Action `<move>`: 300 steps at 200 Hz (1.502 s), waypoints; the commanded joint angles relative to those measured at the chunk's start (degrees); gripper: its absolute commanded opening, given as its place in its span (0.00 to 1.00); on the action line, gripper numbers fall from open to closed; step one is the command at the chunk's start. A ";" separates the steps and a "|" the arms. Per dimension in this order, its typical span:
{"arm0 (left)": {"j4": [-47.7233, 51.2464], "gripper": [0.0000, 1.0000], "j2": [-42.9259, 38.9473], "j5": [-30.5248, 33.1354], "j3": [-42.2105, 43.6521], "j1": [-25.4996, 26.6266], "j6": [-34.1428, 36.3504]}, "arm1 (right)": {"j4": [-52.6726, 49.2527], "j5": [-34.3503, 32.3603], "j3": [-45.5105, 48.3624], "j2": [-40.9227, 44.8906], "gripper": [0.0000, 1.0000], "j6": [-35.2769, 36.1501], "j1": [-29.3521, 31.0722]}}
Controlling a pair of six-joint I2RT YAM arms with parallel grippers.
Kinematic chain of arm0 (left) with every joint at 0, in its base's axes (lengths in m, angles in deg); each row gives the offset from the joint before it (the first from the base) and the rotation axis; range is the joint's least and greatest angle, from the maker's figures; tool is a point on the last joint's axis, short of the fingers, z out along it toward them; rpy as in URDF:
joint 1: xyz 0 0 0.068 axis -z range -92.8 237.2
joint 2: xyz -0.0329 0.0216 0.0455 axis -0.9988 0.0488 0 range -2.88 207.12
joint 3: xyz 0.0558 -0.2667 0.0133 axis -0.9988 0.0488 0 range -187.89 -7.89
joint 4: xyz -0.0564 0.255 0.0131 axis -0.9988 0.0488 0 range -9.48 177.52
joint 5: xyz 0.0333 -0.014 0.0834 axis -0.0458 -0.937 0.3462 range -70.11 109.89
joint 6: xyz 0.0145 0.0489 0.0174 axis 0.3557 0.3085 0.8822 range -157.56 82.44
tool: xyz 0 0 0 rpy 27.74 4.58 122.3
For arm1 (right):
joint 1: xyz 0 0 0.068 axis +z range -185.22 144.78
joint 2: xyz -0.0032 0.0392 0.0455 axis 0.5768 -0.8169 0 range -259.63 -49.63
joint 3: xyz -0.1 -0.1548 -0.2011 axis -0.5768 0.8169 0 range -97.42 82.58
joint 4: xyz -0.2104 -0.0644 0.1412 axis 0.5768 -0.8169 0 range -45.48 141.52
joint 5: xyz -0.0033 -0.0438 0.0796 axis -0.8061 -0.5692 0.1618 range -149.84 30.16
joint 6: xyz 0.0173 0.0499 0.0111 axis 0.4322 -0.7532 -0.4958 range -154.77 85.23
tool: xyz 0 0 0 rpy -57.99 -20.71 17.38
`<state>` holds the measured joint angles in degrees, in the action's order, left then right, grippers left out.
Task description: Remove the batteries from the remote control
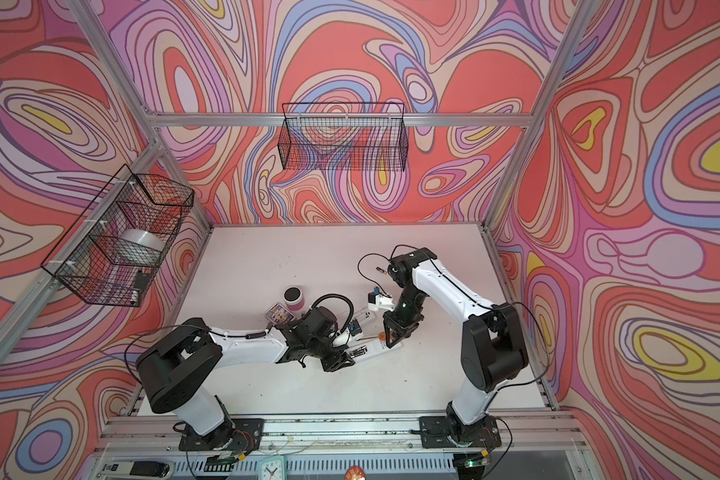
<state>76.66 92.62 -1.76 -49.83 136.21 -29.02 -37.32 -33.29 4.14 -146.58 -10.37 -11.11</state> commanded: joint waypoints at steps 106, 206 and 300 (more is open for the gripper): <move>7.30 0.30 3.79 2.93 1.59 -0.33 -1.02 | -1.17 -6.06 -3.42 -8.49 0.00 -2.20 5.50; 8.50 0.30 4.08 0.98 0.65 -0.52 -0.90 | -1.62 -11.44 -10.20 -5.43 0.00 -4.23 2.86; 27.28 0.28 9.32 -18.05 -12.10 -7.38 -2.06 | -1.86 -10.46 -14.19 -4.92 0.00 -6.03 1.49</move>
<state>86.82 97.67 -11.27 -58.48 132.19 -29.81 -38.94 -44.70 -8.62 -153.09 -15.81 -9.31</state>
